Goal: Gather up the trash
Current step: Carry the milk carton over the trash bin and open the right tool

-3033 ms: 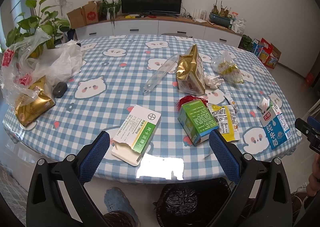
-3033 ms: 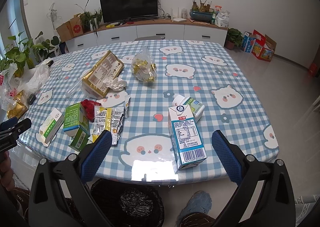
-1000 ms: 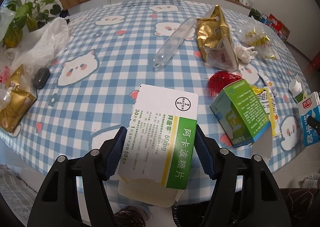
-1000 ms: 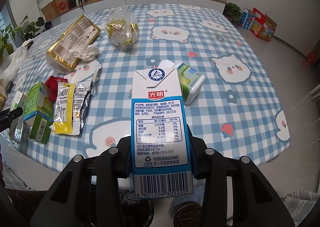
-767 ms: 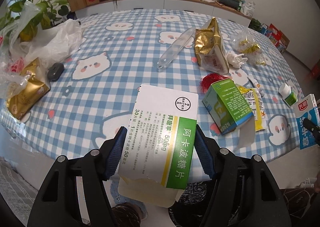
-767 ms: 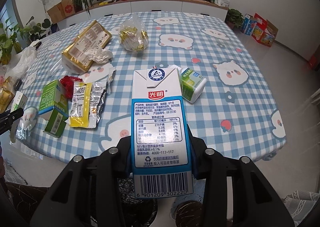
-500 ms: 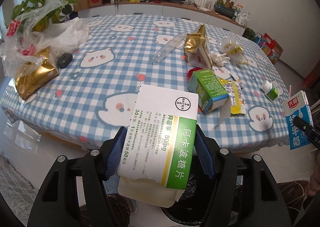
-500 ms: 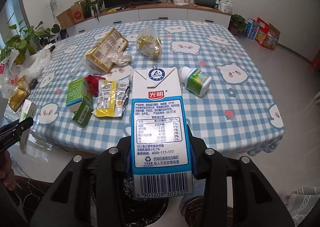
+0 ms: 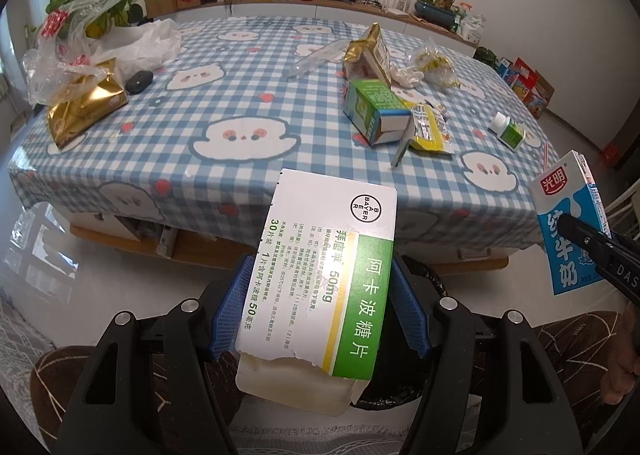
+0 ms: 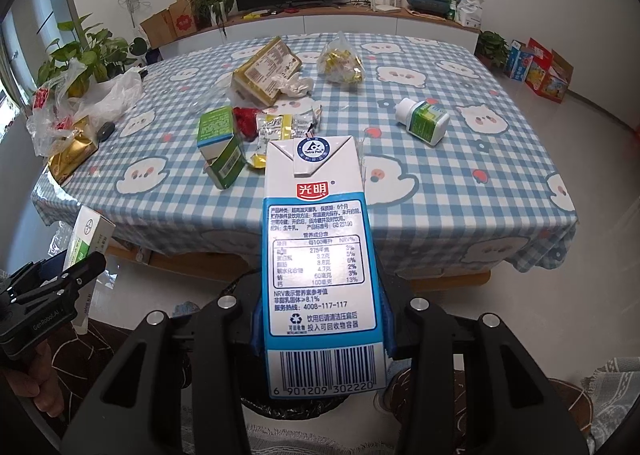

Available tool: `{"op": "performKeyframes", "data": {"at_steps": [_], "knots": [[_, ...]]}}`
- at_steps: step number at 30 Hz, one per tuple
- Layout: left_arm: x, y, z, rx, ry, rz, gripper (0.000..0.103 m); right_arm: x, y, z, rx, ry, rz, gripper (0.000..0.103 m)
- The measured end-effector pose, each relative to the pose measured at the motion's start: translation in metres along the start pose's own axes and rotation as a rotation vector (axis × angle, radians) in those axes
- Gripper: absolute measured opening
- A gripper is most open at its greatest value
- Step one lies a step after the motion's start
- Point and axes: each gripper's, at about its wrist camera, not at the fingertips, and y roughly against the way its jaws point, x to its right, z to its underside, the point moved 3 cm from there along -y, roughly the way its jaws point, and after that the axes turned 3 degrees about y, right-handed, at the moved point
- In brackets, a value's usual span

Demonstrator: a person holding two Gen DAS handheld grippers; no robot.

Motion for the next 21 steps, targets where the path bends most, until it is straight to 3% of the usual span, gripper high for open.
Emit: {"op": "performKeyframes", "data": {"at_steps": [11,21], "knots": [[0.006,-0.042,0.049,-0.076,-0.015,-0.012,0.065,-0.020,-0.043,0.043,-0.078,0.004,0.001,0.040],[-0.004,-0.084,0.064,-0.122,-0.012,-0.062,0.065,-0.035,-0.101,0.075,-0.148,0.025,-0.002,0.040]]}}
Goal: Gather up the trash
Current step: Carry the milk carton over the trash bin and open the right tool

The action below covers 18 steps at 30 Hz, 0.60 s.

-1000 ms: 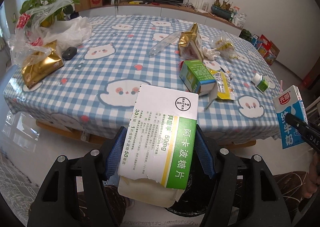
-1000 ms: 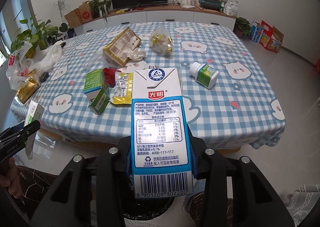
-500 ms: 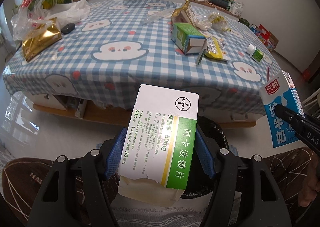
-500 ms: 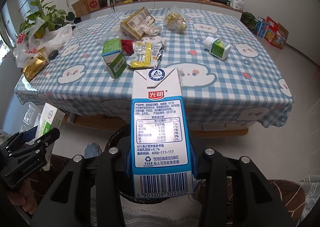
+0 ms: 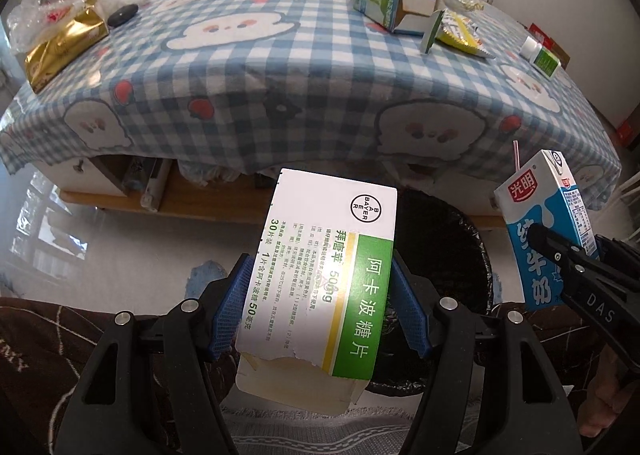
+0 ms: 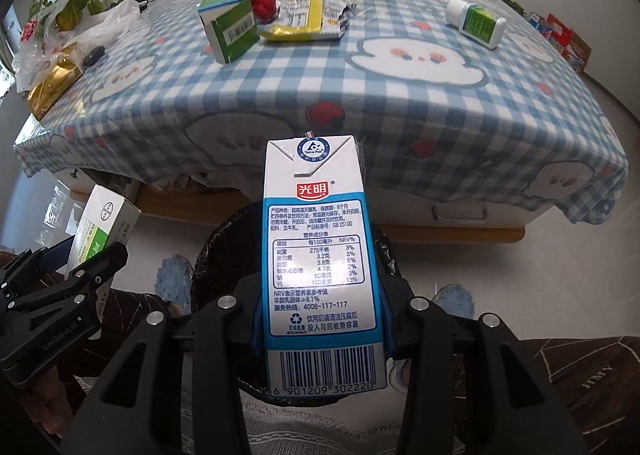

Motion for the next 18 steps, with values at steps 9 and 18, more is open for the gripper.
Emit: {"op": "performKeyframes", "data": {"at_steps": [9,18], "knots": [[-0.009,-0.027,0.004,-0.030,0.040,0.004,0.065,-0.007,-0.044,0.013,-0.078,-0.011,-0.008,0.040],[-0.009,-0.036,0.009,-0.054,0.023,-0.012,0.065,-0.019,-0.073,0.020,-0.131,-0.014,-0.031,0.040]]}}
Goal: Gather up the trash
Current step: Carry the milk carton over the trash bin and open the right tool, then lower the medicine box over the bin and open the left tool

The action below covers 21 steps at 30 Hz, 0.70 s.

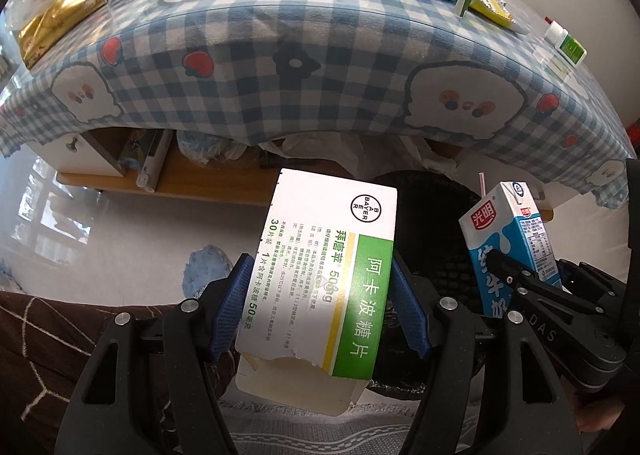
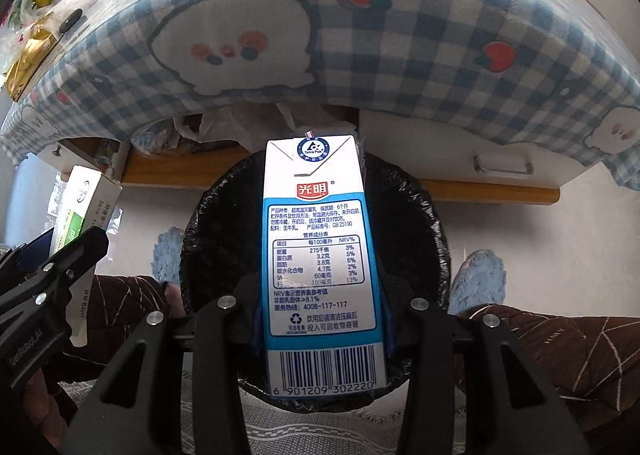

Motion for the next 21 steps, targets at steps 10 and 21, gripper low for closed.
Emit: {"op": "performKeyframes", "data": {"at_steps": [10,21], "knots": [[0.001,-0.012,0.001,-0.023,0.007,0.010,0.065,-0.005,0.004,0.000,0.014,0.028,0.014,0.070],[0.054,-0.023,0.002,-0.051,-0.016,0.061,0.066,0.063,0.035,-0.008,0.065,-0.053,0.094,0.092]]}}
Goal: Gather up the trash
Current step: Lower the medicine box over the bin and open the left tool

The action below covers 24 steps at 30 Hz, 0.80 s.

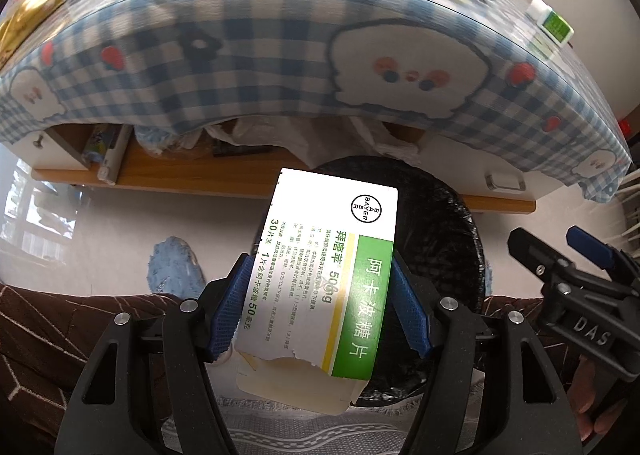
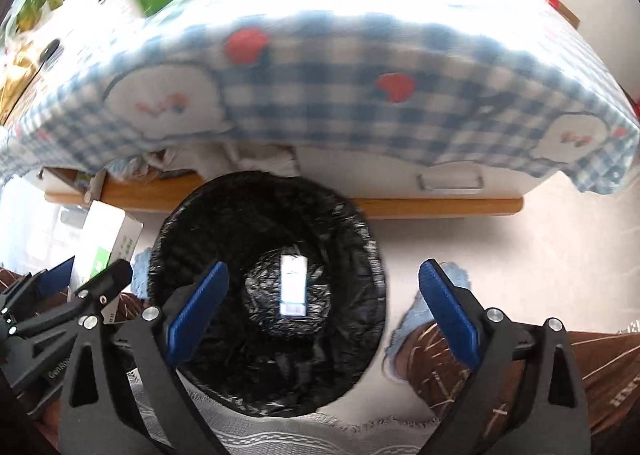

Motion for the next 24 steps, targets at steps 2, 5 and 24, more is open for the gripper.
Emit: {"op": "performKeyframes", "data": {"at_steps": [2,5,24], "knots": [[0.010,-0.001,0.000,-0.003,-0.012,0.002,0.066,0.012,0.006,-0.001,0.009,0.001,0.006,0.092],[0.022,-0.007,0.001,-0.020,-0.016,0.010,0.066,0.031,0.016,-0.003,0.022,-0.021,0.016,0.092],[0.089,-0.028,0.007,-0.031,-0.170,0.026,0.071,0.077,0.045,-0.003,0.065,-0.117,0.014,0.094]]}}
